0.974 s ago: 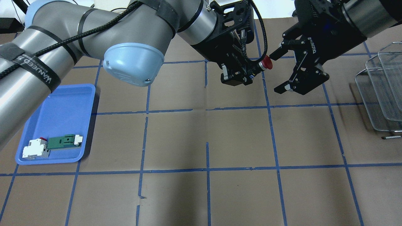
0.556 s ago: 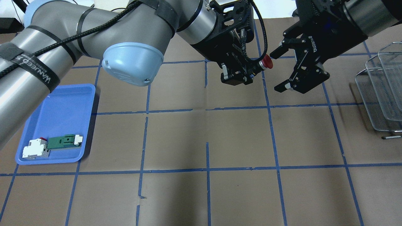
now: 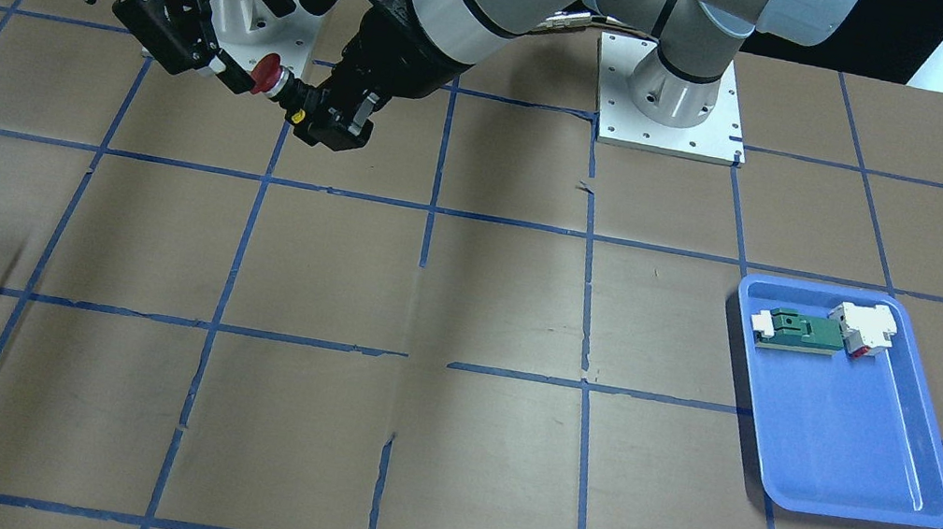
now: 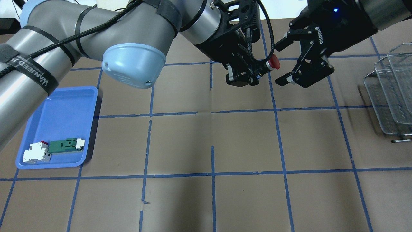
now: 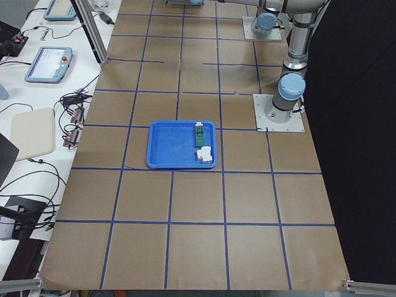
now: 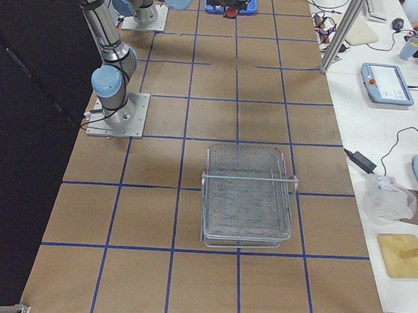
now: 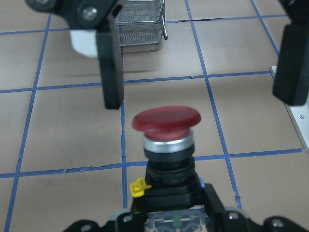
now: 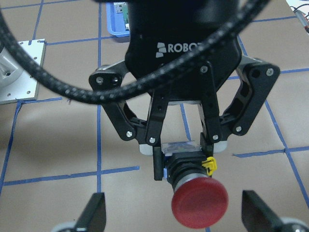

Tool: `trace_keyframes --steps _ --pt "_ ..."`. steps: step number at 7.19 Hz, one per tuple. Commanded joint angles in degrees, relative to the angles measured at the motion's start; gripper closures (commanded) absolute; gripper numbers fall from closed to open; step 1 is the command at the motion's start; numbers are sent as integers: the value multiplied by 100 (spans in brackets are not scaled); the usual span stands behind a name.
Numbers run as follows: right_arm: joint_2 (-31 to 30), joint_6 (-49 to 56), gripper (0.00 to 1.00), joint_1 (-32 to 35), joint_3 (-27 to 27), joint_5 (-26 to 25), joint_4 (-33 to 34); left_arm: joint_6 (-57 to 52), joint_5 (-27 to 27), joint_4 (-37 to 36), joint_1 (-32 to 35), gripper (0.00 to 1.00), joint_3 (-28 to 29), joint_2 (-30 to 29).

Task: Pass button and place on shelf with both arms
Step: 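Hold the button with the left gripper while the right gripper moves onto its red head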

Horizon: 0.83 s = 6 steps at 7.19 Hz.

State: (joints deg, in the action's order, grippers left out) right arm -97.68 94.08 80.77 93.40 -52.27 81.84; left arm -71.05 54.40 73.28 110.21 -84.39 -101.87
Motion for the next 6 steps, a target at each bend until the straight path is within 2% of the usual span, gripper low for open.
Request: trace_keyframes --steps 1,3,6 --pt "21 -13 0 26 38 137 7 47 1 -7 0 100 1 -34" --pt "65 -13 0 26 21 121 269 65 18 -7 9 100 27 -17" --pt "74 -22 0 18 55 111 271 170 9 -16 26 100 27 -69"
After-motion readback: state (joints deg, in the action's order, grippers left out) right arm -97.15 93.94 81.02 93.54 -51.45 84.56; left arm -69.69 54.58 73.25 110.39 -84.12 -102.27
